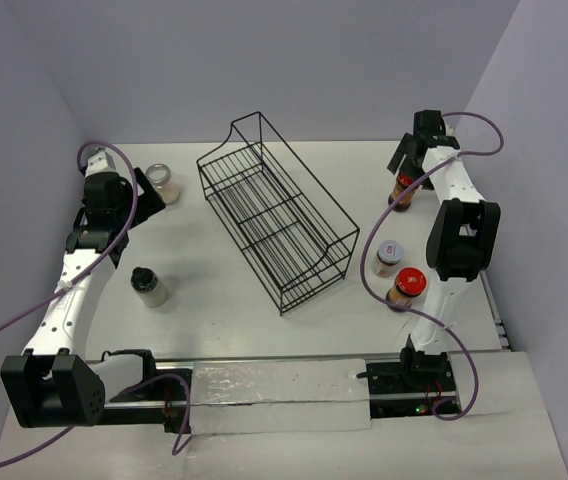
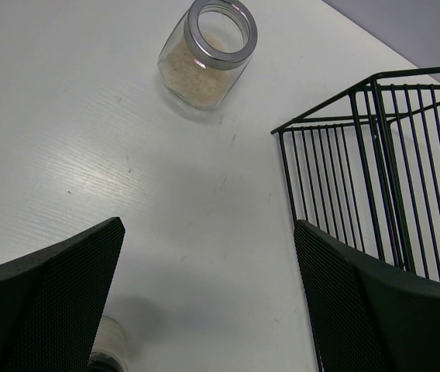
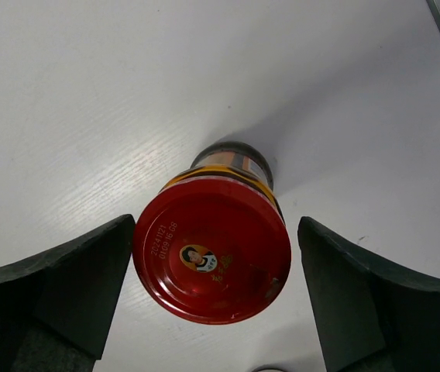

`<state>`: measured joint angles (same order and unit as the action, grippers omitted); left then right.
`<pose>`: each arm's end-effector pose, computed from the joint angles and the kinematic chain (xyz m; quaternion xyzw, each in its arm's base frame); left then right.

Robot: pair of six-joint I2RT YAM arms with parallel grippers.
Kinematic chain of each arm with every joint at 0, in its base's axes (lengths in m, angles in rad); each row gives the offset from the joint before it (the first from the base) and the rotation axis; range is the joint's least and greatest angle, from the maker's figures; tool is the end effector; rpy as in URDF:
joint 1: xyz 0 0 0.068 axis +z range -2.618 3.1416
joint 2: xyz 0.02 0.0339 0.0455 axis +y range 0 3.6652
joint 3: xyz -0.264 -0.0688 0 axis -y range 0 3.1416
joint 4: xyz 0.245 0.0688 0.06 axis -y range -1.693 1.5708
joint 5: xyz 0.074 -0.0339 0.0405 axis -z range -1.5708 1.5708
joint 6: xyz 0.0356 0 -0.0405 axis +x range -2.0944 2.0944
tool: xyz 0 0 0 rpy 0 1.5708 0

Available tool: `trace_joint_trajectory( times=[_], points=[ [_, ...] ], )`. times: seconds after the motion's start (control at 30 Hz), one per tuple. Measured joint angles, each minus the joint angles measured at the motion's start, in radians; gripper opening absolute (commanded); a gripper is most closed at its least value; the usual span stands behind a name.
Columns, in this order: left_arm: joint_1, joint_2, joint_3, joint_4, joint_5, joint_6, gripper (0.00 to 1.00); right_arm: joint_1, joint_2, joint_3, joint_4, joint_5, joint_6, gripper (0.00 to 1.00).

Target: Organize the condiment bottles

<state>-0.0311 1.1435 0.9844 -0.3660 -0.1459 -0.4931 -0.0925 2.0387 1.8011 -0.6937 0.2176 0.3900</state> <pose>0.2566 -0.0028 0.3194 -0.2333 0.8328 -0.0681 0.4974 0.4536 -0.0498 0.2625 0.2586 0.9082 -0.0556 0.3243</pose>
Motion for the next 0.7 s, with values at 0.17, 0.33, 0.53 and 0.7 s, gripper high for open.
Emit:
trace_joint_trajectory(
  times=[0.17,0.33,0.53,0.7],
  points=[
    [0.0,0.0,0.0,0.0,0.0,0.0,0.99,0.0,0.021,0.0,-0.001,0.001,-0.003,0.94],
    [0.0,0.0,0.0,0.0,-0.001,0.0,0.99,0.0,0.034,0.0,-0.001,0.003,-0.006,0.77],
    [0.0,0.0,0.0,0.0,-0.004,0.0,0.99,0.0,0.034,0.0,0.002,0.011,-0.003,0.53],
    [0.0,0.0,0.0,0.0,-0.005,0.0,0.99,0.0,0.033,-0.001,0.003,0.012,-0.002,0.28]
  ],
)
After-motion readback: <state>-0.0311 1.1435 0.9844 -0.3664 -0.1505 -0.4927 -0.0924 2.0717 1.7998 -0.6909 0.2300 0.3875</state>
